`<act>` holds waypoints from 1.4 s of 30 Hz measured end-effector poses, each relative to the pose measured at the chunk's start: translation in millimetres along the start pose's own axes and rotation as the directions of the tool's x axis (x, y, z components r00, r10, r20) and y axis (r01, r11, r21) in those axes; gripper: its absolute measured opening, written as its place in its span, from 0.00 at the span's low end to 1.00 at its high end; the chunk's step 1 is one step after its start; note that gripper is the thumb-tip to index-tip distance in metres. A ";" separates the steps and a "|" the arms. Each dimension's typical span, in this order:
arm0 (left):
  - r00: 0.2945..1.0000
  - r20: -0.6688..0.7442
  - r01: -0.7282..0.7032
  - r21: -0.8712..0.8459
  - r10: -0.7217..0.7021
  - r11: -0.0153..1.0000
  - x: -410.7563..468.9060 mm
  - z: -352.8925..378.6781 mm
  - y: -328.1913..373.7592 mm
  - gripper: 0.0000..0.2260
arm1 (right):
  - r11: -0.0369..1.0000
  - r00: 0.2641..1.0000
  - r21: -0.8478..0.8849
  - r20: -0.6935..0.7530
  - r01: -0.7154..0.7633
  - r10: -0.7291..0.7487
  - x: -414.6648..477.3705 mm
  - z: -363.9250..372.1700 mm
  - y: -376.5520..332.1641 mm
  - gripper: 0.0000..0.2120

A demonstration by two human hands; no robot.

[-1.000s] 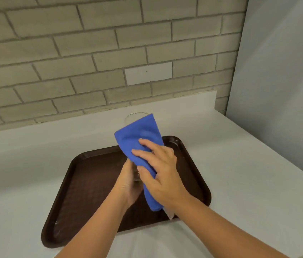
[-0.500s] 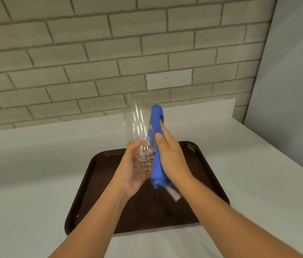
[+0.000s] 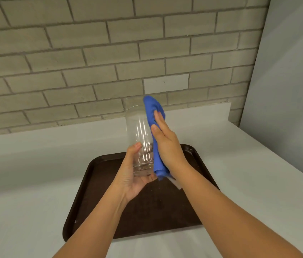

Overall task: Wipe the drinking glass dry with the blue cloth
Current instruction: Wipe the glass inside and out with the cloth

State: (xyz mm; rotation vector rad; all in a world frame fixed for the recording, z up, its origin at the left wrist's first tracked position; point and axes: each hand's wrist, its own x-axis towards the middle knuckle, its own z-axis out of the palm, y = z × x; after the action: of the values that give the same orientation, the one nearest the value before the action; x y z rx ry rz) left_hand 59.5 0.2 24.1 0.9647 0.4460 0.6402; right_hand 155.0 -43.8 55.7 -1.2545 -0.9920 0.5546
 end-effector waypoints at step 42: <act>0.990 -0.012 -0.136 0.154 0.139 0.979 -31.0 16.4 27.2 0.28 | 0.945 0.966 -0.201 0.048 0.258 -0.254 -0.8 8.2 -50.1 0.21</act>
State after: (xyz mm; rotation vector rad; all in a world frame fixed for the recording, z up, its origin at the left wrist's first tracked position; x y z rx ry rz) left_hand 38.6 -19.6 57.9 1.1424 0.4556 0.7507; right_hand 139.5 -53.4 103.1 -1.2773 -1.2342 0.2674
